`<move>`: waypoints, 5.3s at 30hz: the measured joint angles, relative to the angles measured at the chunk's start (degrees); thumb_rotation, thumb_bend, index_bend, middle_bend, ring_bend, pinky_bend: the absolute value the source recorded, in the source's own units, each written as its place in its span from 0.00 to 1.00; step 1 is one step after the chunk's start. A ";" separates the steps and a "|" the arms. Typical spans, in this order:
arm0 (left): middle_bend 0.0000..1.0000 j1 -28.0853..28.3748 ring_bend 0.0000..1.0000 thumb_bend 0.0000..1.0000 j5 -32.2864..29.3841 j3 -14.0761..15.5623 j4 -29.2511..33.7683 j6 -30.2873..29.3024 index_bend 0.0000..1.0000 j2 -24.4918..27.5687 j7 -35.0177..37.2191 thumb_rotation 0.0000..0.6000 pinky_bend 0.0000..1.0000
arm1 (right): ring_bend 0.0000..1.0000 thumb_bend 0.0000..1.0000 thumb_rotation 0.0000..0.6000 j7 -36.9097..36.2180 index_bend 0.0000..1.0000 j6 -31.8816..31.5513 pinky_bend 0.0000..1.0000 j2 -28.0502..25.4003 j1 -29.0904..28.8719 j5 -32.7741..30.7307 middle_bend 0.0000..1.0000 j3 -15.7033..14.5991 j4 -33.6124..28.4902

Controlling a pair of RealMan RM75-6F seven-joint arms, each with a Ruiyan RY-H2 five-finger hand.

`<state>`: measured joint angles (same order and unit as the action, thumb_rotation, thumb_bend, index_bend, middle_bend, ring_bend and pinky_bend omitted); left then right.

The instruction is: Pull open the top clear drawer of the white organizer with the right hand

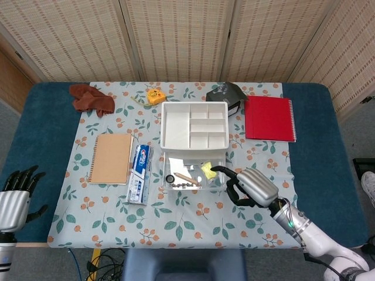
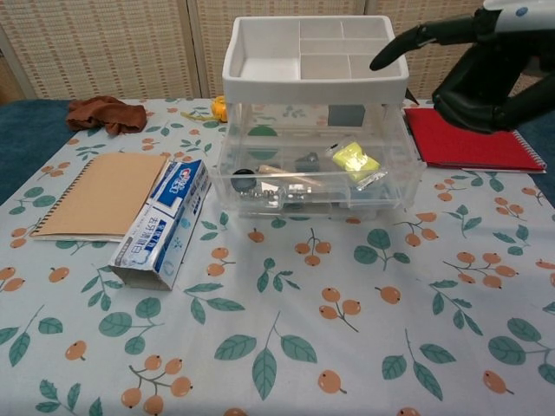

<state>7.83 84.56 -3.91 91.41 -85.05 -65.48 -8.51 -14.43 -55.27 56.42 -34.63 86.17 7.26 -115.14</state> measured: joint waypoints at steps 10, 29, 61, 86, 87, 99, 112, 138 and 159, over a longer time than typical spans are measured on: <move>0.12 -0.51 0.13 0.15 0.30 0.08 0.42 -0.84 0.19 0.41 0.13 1.00 0.11 | 0.87 0.41 1.00 7.72 0.28 9.21 0.99 -1.25 -10.16 0.27 0.75 4.95 3.94; 0.12 -1.35 0.13 0.15 -0.34 -0.08 0.22 -1.60 0.19 0.52 0.34 1.00 0.11 | 0.95 0.19 1.00 21.02 0.34 21.27 1.00 11.34 -28.71 6.50 0.84 5.57 21.73; 0.12 -1.38 0.13 0.15 -1.12 -0.68 1.96 -1.49 0.19 0.60 -1.37 1.00 0.11 | 0.95 0.27 1.00 12.60 0.38 10.29 1.00 16.64 -36.73 26.37 0.84 -8.38 37.40; 0.12 -1.67 0.13 0.15 -1.64 -0.90 1.63 -1.63 0.20 0.58 -1.25 1.00 0.11 | 0.95 0.27 1.00 11.07 0.41 7.95 1.00 20.07 -40.14 27.96 0.83 -12.19 42.41; 0.12 -1.69 0.13 0.15 -1.66 -0.91 1.63 -1.65 0.20 0.59 -1.22 1.00 0.11 | 0.95 0.27 1.00 11.01 0.41 7.87 1.00 20.18 -40.18 27.96 0.83 -12.31 42.52; 0.12 -1.67 0.13 0.15 -1.64 -0.91 1.62 -1.52 0.19 0.64 -1.25 1.00 0.11 | 0.95 0.34 1.00 10.84 0.50 6.53 1.00 20.93 -40.27 27.80 0.83 -13.36 43.96; 0.12 -1.48 0.13 0.15 -1.45 -0.91 1.56 -1.34 0.19 0.46 -1.28 1.00 0.11 | 0.95 0.38 1.00 11.93 0.61 5.90 1.00 20.89 -39.61 26.85 0.83 -13.91 44.35; 0.12 -1.32 0.13 0.15 -0.80 -0.87 1.37 -1.49 0.19 0.42 -0.94 1.00 0.11 | 0.95 0.44 1.00 17.11 0.68 1.03 1.00 19.11 -36.54 22.84 0.84 -9.98 42.59; 0.12 0.75 0.13 0.15 1.31 -1.13 1.36 -0.25 0.19 -0.11 -0.54 1.00 0.11 | 0.95 0.45 1.00 24.07 0.68 -18.19 1.00 6.47 -17.45 17.68 0.84 -8.43 26.01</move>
<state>8.58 85.88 -5.03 92.77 -85.29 -65.60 -9.06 9.64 -73.46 62.90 -52.07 103.85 -1.17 -89.13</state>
